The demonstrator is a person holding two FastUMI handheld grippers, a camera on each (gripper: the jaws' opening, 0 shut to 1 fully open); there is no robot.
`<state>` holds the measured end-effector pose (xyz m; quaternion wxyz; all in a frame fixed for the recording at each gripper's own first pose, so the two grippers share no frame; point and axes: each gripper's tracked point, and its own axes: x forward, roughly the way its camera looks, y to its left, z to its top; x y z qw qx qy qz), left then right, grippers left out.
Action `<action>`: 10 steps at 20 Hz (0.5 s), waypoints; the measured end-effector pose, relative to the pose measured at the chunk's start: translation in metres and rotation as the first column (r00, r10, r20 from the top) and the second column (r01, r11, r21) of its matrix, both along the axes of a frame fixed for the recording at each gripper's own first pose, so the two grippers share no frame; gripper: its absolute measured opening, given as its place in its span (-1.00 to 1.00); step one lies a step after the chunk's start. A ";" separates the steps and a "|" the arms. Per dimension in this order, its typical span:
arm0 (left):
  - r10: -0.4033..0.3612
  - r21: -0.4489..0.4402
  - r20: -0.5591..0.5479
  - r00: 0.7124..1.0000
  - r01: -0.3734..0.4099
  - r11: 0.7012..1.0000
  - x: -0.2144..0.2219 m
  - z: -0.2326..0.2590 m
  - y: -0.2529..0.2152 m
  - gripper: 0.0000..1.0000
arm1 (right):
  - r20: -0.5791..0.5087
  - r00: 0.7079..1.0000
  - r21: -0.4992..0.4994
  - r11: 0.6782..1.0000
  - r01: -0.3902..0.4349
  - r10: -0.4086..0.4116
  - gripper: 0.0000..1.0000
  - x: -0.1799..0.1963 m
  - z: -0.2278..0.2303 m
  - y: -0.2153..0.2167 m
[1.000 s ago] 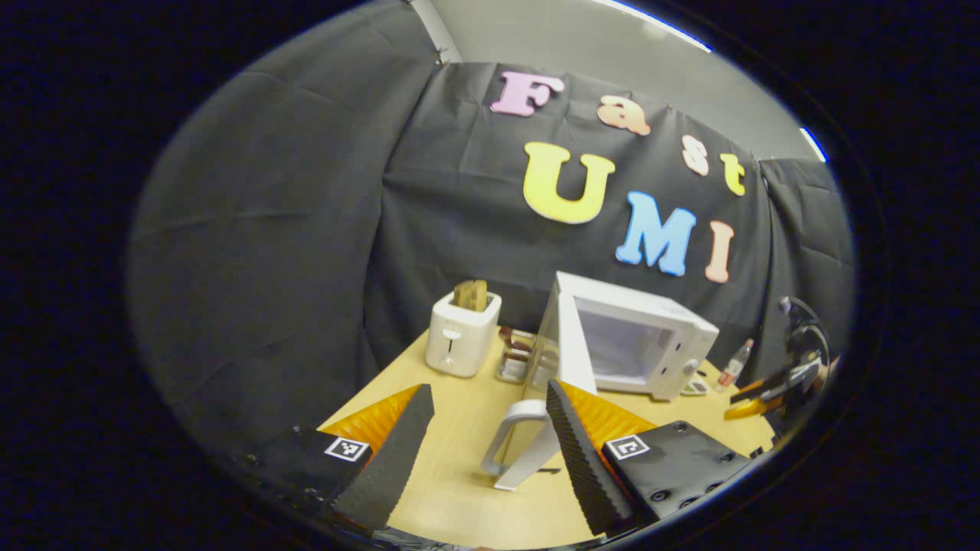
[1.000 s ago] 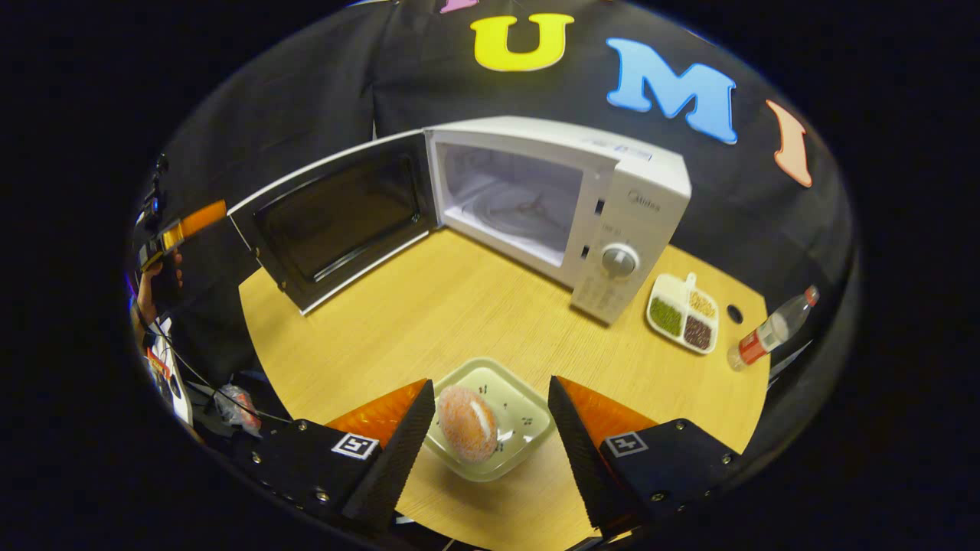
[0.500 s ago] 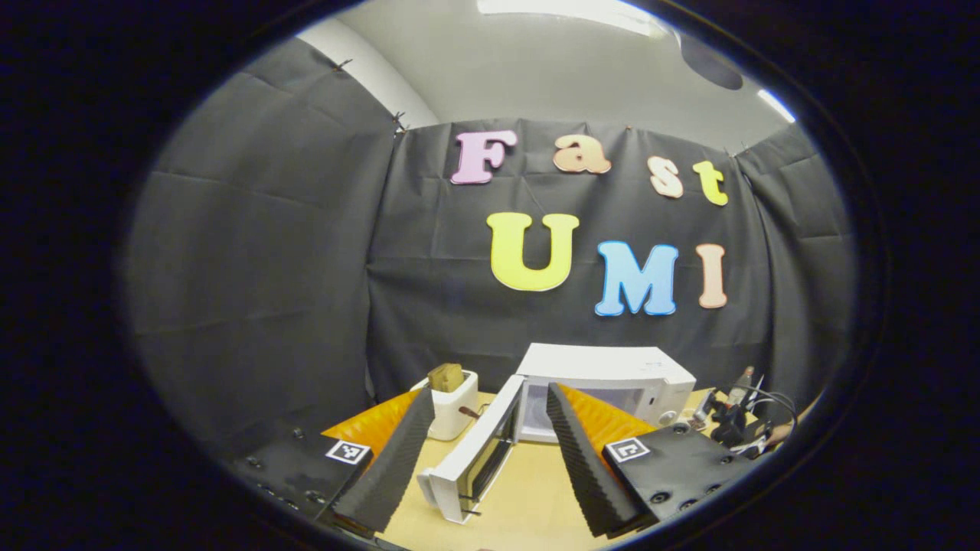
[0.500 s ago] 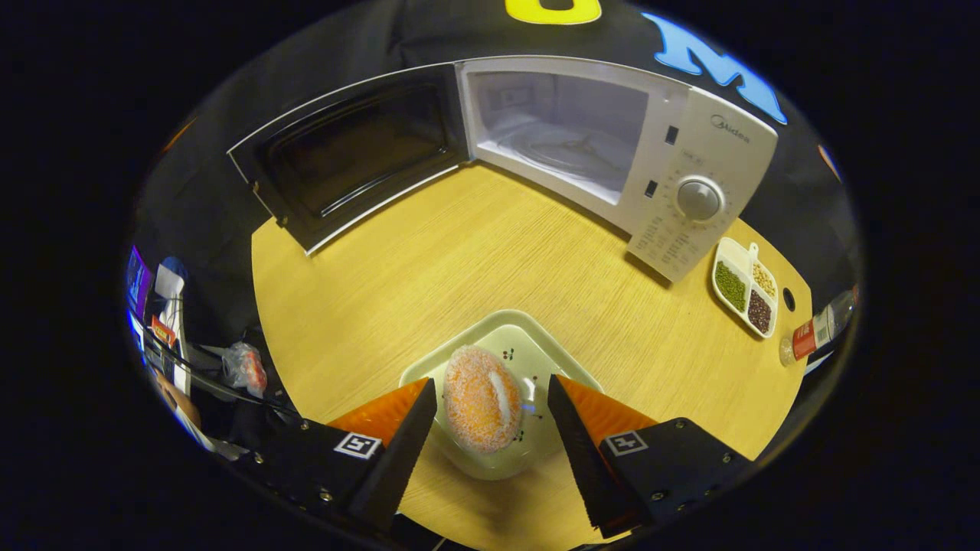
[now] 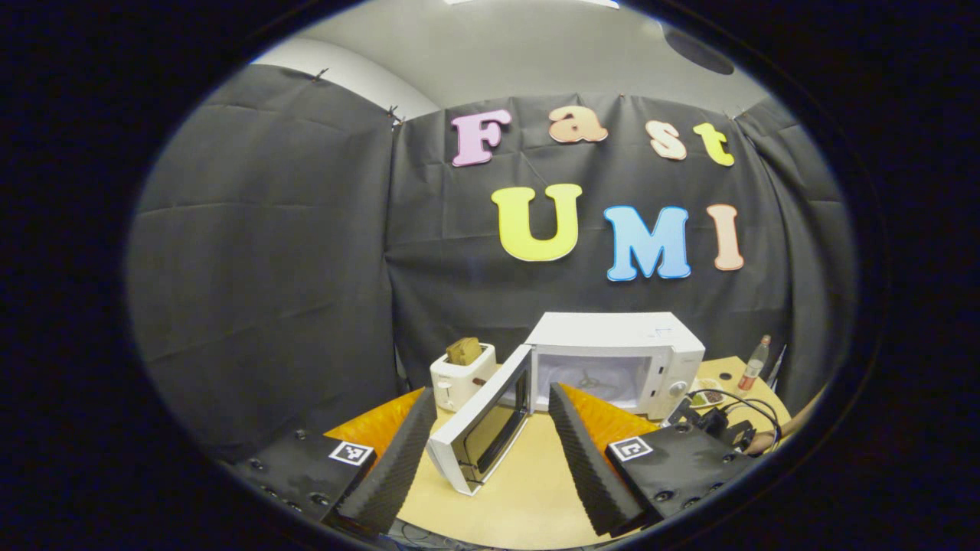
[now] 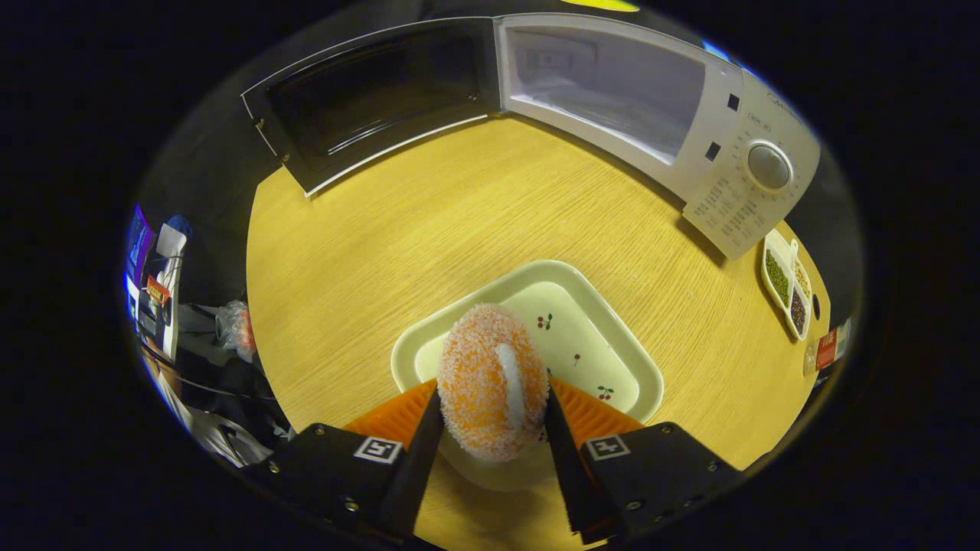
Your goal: Open the microwave oven with the left hand, put the food in, and close the microwave oven.
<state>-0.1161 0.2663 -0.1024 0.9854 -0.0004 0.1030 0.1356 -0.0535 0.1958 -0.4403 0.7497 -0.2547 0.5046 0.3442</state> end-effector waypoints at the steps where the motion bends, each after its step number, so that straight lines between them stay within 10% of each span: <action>1: 0.000 -0.002 0.008 1.000 0.000 1.000 0.001 0.003 -0.002 0.92 | 0.015 1.000 0.008 1.000 -0.012 0.012 0.34 0.003 0.007 0.001; 6: -0.026 -0.002 0.059 0.998 0.026 1.000 0.017 0.011 -0.013 0.93 | 0.202 0.974 -0.055 0.994 -0.092 0.102 0.35 0.033 0.052 -0.006; 10: -0.084 0.023 0.104 0.991 0.082 0.996 0.034 0.026 -0.020 0.93 | 0.439 0.869 -0.187 0.969 -0.163 0.230 0.35 0.069 0.093 -0.001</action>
